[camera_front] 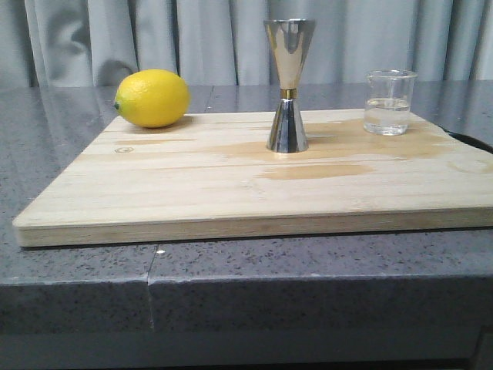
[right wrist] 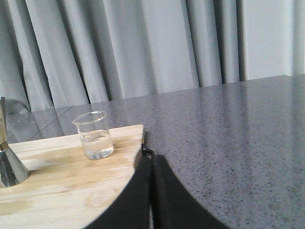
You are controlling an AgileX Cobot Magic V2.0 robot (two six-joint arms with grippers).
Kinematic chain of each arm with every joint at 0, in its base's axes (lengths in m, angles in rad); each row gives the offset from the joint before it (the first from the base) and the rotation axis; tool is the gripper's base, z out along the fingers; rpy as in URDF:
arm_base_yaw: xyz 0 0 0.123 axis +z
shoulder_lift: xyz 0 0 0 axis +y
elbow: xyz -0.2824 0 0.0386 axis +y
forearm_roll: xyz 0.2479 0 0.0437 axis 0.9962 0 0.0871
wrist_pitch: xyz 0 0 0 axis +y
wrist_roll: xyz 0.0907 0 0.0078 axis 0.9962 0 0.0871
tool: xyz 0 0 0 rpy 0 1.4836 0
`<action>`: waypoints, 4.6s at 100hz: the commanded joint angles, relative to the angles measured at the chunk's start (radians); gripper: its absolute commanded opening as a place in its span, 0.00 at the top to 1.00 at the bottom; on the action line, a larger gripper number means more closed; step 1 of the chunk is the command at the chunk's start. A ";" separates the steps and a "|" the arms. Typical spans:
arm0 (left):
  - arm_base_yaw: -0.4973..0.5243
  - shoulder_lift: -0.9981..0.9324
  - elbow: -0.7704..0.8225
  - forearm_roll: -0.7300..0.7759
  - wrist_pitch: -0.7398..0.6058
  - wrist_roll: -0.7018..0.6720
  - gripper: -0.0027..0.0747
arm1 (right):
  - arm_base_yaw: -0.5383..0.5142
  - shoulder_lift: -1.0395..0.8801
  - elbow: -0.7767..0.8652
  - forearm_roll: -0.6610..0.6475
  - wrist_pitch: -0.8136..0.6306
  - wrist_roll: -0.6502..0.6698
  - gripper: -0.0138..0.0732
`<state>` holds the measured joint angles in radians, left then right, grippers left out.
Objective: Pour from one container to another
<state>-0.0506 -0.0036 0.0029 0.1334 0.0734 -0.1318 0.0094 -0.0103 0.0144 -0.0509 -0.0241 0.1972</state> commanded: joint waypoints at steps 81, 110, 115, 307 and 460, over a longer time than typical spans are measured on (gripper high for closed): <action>-0.011 -0.025 0.036 -0.003 -0.079 -0.011 0.99 | 0.000 -0.017 0.025 -0.001 -0.075 -0.005 0.93; -0.011 -0.025 0.036 -0.003 -0.079 -0.011 0.99 | 0.000 -0.017 0.025 -0.001 -0.139 -0.005 0.93; -0.011 -0.025 0.036 -0.003 -0.079 -0.011 0.99 | 0.000 -0.017 0.025 -0.001 -0.145 -0.005 0.93; -0.605 1.029 -0.730 -0.789 -0.009 0.644 0.26 | 0.002 1.004 -0.734 -0.010 -0.014 -0.090 0.35; -0.885 1.723 -0.919 -0.550 -0.819 0.289 0.26 | 0.002 1.004 -0.734 -0.010 -0.065 -0.090 0.35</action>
<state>-0.9474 1.7592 -0.8769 -0.4423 -0.6705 0.1889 0.0094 1.0036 -0.6812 -0.0523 -0.0075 0.1177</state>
